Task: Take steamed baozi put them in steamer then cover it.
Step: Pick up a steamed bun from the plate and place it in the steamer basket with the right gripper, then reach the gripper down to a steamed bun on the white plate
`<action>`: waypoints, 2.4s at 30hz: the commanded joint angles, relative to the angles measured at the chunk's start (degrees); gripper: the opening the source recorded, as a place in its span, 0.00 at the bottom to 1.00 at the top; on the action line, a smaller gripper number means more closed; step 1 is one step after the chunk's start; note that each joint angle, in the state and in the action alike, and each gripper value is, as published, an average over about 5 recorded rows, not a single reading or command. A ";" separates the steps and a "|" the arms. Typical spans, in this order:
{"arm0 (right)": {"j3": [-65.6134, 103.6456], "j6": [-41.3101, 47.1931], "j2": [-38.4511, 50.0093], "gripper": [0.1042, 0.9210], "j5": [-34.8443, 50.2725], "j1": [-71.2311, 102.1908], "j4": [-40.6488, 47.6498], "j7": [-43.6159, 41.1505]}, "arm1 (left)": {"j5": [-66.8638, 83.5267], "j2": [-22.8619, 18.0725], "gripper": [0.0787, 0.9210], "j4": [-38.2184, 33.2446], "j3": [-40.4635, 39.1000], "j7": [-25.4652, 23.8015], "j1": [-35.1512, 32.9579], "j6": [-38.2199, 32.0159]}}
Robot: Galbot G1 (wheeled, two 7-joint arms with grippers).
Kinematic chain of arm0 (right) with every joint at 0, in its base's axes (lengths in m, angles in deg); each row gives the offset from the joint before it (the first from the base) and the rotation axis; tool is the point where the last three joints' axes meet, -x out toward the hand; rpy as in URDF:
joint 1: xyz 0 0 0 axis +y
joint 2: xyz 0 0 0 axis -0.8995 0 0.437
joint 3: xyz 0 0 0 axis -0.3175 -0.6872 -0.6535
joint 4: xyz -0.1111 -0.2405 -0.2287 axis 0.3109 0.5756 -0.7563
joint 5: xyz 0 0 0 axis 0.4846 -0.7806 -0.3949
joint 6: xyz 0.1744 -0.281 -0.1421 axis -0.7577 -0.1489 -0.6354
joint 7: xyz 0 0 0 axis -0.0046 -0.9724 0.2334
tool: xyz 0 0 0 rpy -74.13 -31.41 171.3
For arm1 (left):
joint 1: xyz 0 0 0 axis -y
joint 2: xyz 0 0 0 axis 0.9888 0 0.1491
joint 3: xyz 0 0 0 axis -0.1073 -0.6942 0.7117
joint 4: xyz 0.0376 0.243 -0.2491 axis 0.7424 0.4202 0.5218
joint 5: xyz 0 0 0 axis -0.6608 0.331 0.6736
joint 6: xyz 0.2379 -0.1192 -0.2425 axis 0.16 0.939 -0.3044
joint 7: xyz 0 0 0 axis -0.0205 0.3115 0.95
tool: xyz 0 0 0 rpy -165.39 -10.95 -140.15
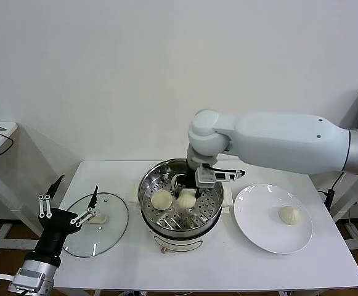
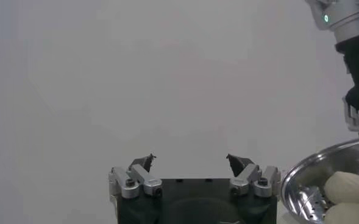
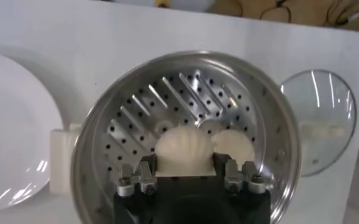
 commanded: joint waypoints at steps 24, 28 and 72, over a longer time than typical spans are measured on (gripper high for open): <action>0.30 2.14 -3.94 0.73 0.04 4.49 2.16 -2.63 | 0.36 0.18 0.88 1.30 0.92 -0.20 0.39 -0.07; 2.11 2.56 -0.08 0.84 2.32 1.93 1.54 -2.74 | 0.27 0.13 0.88 1.28 0.74 -0.20 0.31 -0.08; 46.10 33.30 30.83 0.88 -12.72 47.02 27.40 -10.75 | -2.67 -1.30 0.88 -0.61 -2.65 0.22 -1.60 -0.59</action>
